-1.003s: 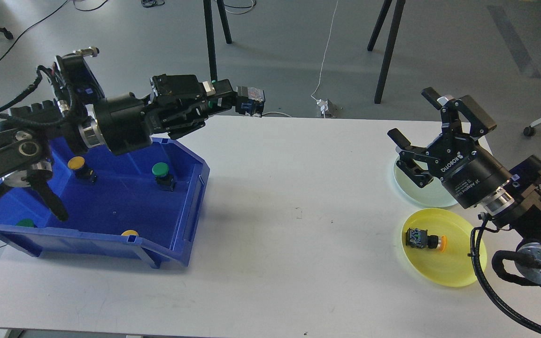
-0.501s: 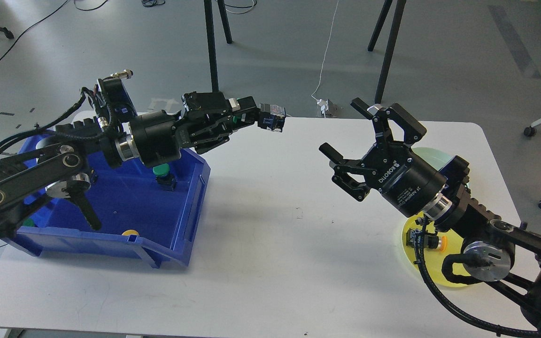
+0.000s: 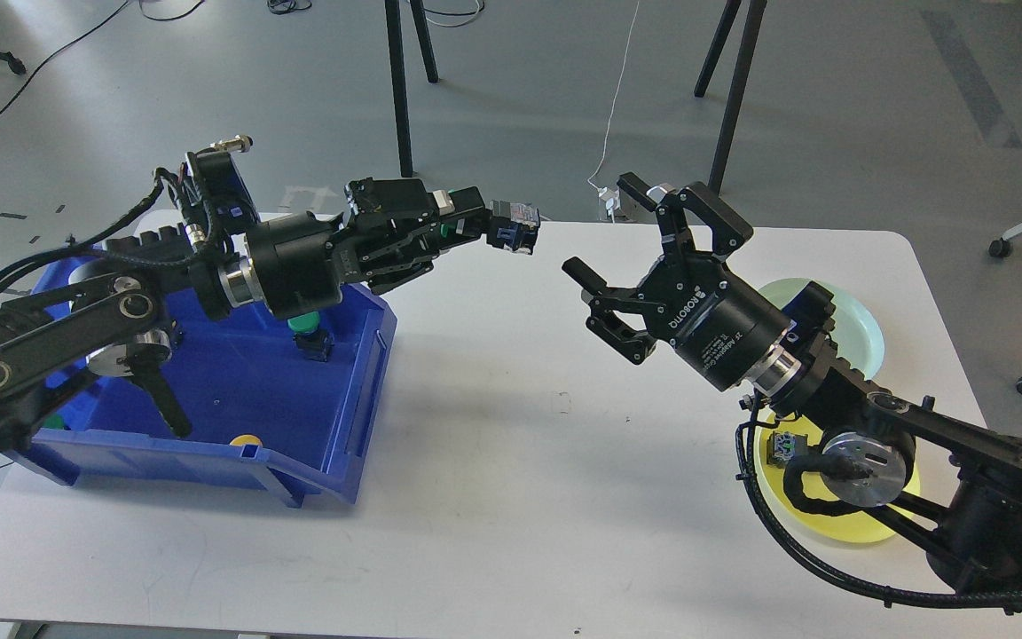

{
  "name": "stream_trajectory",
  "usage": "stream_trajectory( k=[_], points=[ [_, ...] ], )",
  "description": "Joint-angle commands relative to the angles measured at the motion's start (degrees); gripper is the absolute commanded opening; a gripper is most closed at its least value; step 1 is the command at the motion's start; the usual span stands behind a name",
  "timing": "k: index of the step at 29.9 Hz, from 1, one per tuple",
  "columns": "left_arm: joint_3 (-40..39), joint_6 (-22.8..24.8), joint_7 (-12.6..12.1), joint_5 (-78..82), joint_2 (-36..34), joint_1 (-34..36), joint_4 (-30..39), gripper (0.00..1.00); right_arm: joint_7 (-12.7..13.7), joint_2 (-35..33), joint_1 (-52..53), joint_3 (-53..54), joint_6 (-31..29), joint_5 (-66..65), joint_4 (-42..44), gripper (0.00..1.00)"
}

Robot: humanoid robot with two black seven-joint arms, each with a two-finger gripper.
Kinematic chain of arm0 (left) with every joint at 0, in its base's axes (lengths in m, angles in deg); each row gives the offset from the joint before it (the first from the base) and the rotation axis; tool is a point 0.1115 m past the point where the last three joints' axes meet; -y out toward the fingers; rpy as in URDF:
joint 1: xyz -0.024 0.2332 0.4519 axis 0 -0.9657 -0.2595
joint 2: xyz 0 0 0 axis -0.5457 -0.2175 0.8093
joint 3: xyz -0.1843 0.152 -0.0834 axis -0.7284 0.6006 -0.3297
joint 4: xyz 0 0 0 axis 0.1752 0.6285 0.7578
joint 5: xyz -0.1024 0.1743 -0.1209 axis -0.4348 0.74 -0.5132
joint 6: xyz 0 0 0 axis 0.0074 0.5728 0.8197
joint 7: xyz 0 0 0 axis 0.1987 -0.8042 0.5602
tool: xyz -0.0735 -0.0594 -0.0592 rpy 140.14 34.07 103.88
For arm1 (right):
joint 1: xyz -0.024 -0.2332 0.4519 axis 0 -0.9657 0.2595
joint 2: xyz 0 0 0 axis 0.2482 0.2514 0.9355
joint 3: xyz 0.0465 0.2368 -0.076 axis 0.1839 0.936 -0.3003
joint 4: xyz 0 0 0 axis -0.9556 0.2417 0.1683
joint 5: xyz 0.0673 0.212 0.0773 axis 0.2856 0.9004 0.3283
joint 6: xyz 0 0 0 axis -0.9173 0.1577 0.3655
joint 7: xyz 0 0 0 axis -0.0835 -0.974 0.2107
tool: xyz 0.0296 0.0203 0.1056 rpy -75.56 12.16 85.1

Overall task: Pass button and place on color plate
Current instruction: 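Lift the green button and extend it toward the right gripper, then close the right gripper on the green button and open the left gripper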

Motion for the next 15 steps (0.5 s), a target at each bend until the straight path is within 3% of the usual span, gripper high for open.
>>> stream_trajectory(
  k=[1,9,15],
  points=[
    [0.0,0.0,0.0,0.0,0.0,0.0,0.0,0.11,0.0,1.8,2.1,-2.5,0.2,0.0,2.1,0.94],
    [0.0,0.0,0.0,0.1,0.0,0.0,0.0,0.11,0.0,6.0,5.3,-3.9,0.7,0.0,5.1,0.92],
    [0.0,0.0,0.0,0.1,0.0,0.0,0.0,0.12,0.0,6.0,6.3,-4.7,0.7,0.7,5.2,0.84]
  ],
)
